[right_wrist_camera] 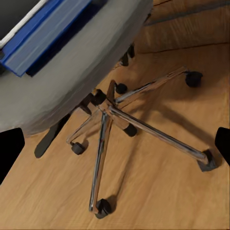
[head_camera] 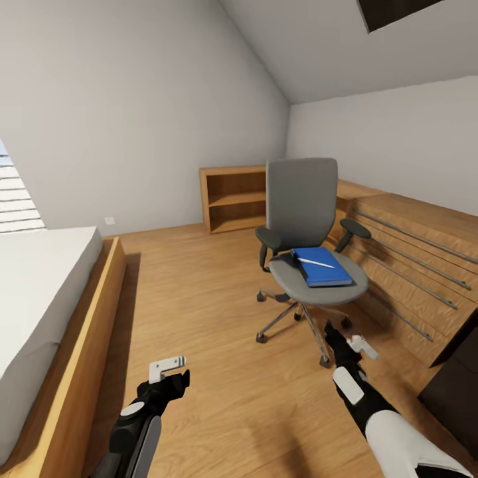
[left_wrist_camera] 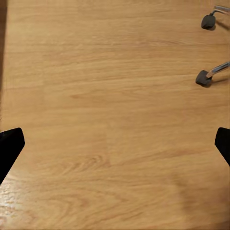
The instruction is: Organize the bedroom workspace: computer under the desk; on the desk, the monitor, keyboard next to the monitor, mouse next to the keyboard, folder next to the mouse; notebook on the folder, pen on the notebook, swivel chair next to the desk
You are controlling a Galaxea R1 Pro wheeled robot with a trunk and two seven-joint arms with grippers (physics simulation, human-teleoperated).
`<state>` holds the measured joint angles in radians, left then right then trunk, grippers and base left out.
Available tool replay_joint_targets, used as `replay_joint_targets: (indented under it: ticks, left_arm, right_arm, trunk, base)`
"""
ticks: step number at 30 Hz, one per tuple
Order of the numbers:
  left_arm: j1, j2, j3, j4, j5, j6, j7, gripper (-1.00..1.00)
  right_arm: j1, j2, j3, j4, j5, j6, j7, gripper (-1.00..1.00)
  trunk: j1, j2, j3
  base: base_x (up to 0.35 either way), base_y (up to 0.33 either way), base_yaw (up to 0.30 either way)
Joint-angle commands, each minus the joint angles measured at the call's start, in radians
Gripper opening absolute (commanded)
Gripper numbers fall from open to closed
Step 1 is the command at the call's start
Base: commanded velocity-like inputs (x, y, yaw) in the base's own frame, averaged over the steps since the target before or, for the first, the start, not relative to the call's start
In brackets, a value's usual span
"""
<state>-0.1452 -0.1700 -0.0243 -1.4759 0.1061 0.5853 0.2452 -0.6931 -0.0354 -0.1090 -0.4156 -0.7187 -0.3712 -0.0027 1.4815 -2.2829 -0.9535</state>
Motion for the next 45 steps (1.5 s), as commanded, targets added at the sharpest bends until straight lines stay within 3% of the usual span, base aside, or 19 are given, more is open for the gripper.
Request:
replay_joint_targets:
  ticks: [1, 2, 4, 5, 6, 7, 9, 11, 13, 16, 18, 20, 23, 29, 45]
  left_arm:
    - [0.000, 0.000, -0.001, -0.001, 0.011, 0.003, 0.009, 1.00]
    - [0.000, 0.000, 0.000, -0.001, 0.011, 0.003, 0.009, 1.00]
    - [0.000, 0.000, 0.001, -0.004, 0.010, 0.002, 0.010, 1.00]
    - [0.000, 0.001, 0.002, -0.006, 0.010, 0.001, 0.013, 1.00]
    - [0.000, 0.001, 0.002, -0.005, 0.010, 0.001, 0.014, 1.00]
    - [0.000, 0.003, 0.004, 0.044, 0.009, -0.002, 0.023, 1.00]
    - [0.000, 0.006, 0.005, 0.067, 0.009, -0.006, 0.032, 1.00]
    - [0.025, 0.010, 0.005, 0.123, 0.009, -0.060, 0.071, 1.00]
    - [0.049, 0.011, 0.005, 0.155, 0.009, -0.108, 0.088, 1.00]
    - [0.074, 0.012, 0.005, 0.274, 0.010, -0.225, 0.096, 1.00]
    - [0.077, 0.012, 0.005, 0.332, 0.011, -0.269, 0.097, 1.00]
    - [0.081, 0.012, 0.002, 0.487, 0.009, -0.384, 0.098, 1.00]
    - [0.082, 0.013, 0.000, 0.570, 0.006, -0.488, 0.095, 1.00]
    - [0.082, 0.013, -0.002, 0.602, 0.005, -0.529, 0.096, 1.00]
    - [0.082, 0.011, 0.000, 0.634, 0.005, -0.540, 0.104, 1.00]
  right_arm:
    - [0.024, 0.017, 0.002, 0.002, 0.027, -0.061, -0.003, 1.00]
    - [0.037, 0.026, 0.002, 0.003, 0.047, -0.092, -0.004, 1.00]
    - [0.087, 0.062, 0.002, 0.010, 0.138, -0.217, -0.006, 1.00]
    - [0.179, 0.114, 0.000, 0.201, 0.292, -0.359, -0.008, 1.00]
    - [0.181, 0.115, 0.000, 0.227, 0.296, -0.366, -0.008, 1.00]
    - [0.189, 0.117, 0.001, 0.359, 0.311, -0.436, -0.006, 1.00]
    - [0.190, 0.117, 0.001, 0.382, 0.313, -0.465, -0.005, 1.00]
    - [0.209, 0.121, 0.002, 0.410, 0.324, -0.546, -0.004, 1.00]
    - [0.219, 0.123, 0.003, 0.417, 0.342, -0.574, -0.004, 1.00]
    - [0.228, 0.124, 0.003, 0.424, 0.390, -0.595, -0.004, 1.00]
    - [0.229, 0.124, 0.003, 0.425, 0.399, -0.597, -0.004, 1.00]
    - [0.231, 0.125, 0.003, 0.430, 0.409, -0.599, -0.004, 1.00]
    - [0.231, 0.126, 0.003, 0.432, 0.413, -0.598, -0.004, 1.00]
    - [0.231, 0.127, 0.004, 0.432, 0.415, -0.598, -0.003, 1.00]
    - [0.241, 0.128, 0.008, 0.433, 0.447, -0.597, -0.004, 1.00]
  trunk:
    - [-0.004, 0.007, 0.002]
    - [-0.008, 0.014, 0.005]
    - [-0.016, 0.028, 0.012]
    - [-0.019, 0.035, 0.015]
    - [-0.023, 0.042, 0.018]
    - [-0.027, 0.049, 0.021]
    - [-0.035, 0.063, 0.027]
    - [-0.042, 0.077, 0.034]
    - [-0.050, 0.091, 0.040]
    - [-0.062, 0.112, 0.049]
    - [-0.069, 0.126, 0.055]
    - [-0.077, 0.140, 0.061]
    - [-0.088, 0.161, 0.070]
    - [-0.111, 0.203, 0.088]
    - [-0.173, 0.315, 0.138]
  base:
    - [0.000, 0.000, -0.018]
    - [0.000, 0.000, -0.036]
    - [0.000, 0.000, -0.060]
    - [0.000, 0.000, -0.005]
    - [0.000, 0.000, -0.004]
    - [0.000, 0.000, -0.001]
    - [0.000, 0.000, 0.000]
    - [0.000, 0.000, -0.042]
    - [0.000, 0.000, -0.152]
    - [0.000, 0.000, -0.223]
    - [0.000, 0.000, -0.249]
    - [0.000, 0.000, -0.204]
    - [0.000, 0.000, -0.070]
    - [0.000, 0.000, -0.014]
    - [0.000, 0.000, -0.001]
